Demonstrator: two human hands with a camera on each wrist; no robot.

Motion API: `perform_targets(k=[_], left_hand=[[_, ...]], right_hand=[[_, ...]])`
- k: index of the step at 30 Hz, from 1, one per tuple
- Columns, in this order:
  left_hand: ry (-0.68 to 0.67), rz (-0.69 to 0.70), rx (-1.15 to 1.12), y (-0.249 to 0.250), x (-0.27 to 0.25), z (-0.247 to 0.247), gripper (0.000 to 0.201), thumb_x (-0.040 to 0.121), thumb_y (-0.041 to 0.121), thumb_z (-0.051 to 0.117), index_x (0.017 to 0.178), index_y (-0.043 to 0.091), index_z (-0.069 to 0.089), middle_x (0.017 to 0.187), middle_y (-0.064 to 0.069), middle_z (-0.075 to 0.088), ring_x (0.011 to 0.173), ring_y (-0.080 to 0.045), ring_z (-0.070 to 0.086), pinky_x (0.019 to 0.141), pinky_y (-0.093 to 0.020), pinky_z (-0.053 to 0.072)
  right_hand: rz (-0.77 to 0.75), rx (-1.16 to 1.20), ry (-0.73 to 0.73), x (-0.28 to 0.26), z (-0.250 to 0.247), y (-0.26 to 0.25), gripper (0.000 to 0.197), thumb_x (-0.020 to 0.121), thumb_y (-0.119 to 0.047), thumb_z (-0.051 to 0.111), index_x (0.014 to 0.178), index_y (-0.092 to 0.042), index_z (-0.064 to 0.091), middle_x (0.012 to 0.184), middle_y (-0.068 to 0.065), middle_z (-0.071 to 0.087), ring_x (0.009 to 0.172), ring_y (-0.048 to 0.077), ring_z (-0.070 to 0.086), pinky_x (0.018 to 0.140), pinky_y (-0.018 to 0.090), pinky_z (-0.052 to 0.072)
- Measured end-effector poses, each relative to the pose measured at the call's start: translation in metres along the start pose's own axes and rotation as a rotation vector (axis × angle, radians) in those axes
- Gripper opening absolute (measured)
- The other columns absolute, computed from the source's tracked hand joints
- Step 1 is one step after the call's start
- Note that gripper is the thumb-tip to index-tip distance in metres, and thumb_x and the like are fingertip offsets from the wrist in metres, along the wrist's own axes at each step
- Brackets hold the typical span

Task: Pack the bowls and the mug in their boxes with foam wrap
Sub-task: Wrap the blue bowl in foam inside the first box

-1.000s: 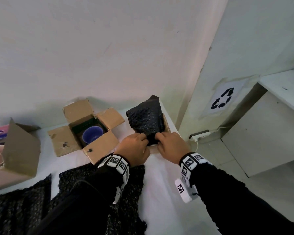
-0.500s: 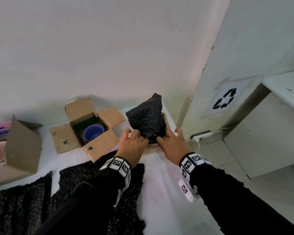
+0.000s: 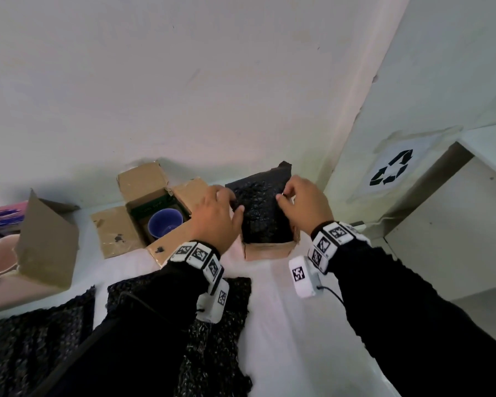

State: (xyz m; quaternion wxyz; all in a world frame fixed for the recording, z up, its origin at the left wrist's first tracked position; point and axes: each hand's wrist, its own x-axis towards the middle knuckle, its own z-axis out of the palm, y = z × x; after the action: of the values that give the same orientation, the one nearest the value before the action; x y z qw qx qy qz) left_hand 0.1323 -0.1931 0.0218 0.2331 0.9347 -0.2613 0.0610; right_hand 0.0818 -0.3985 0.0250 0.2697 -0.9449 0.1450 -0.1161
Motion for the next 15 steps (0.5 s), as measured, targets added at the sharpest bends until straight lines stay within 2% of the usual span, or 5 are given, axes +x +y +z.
perform_targets(k=[2,5,8,11,15], left_hand=[[-0.036,-0.144,-0.104,-0.002,0.013,-0.001,0.042,0.095,0.045,0.048,0.126,0.017,0.04,0.111,-0.012,0.059,0.093,-0.03,0.061,0.081,-0.038,0.049],[-0.117,-0.194,-0.075,-0.001,0.028,0.002,0.06,0.095,0.05,0.045,0.143,0.023,0.02,0.095,-0.014,0.068,0.086,-0.031,0.066,0.077,-0.044,0.055],[-0.175,-0.174,-0.094,0.005,0.034,0.007,0.053,0.096,0.039,0.05,0.142,0.028,0.026,0.099,-0.011,0.067,0.088,-0.031,0.064,0.078,-0.04,0.053],[-0.136,-0.195,-0.208,0.008,0.037,0.01,0.038,0.094,0.022,0.057,0.13,0.026,0.046,0.112,-0.007,0.063,0.098,-0.026,0.06,0.082,-0.031,0.046],[-0.192,-0.108,-0.073,0.003,0.04,0.016,0.038,0.094,0.022,0.057,0.132,0.024,0.051,0.123,-0.006,0.056,0.108,-0.024,0.055,0.09,-0.03,0.041]], right_hand=[[0.092,0.092,0.013,0.018,0.005,-0.003,0.021,0.091,-0.026,0.058,0.106,-0.015,0.049,0.106,0.008,0.056,0.094,0.027,0.056,0.08,0.036,0.046],[0.283,0.205,-0.062,0.036,0.019,-0.011,0.042,0.093,-0.029,0.054,0.13,-0.019,0.037,0.122,0.014,0.055,0.114,0.033,0.052,0.098,0.042,0.042],[0.412,0.172,-0.175,0.04,0.031,-0.012,0.047,0.092,-0.04,0.054,0.132,-0.032,0.031,0.124,0.008,0.058,0.124,0.029,0.047,0.109,0.052,0.028],[0.318,0.303,-0.031,0.033,0.035,-0.01,0.039,0.085,-0.028,0.065,0.116,-0.025,0.042,0.106,0.002,0.061,0.107,0.029,0.057,0.1,0.043,0.04],[0.112,0.247,0.061,0.018,0.028,-0.002,0.031,0.084,-0.023,0.068,0.108,-0.017,0.05,0.097,0.003,0.064,0.089,0.026,0.06,0.079,0.038,0.049]])
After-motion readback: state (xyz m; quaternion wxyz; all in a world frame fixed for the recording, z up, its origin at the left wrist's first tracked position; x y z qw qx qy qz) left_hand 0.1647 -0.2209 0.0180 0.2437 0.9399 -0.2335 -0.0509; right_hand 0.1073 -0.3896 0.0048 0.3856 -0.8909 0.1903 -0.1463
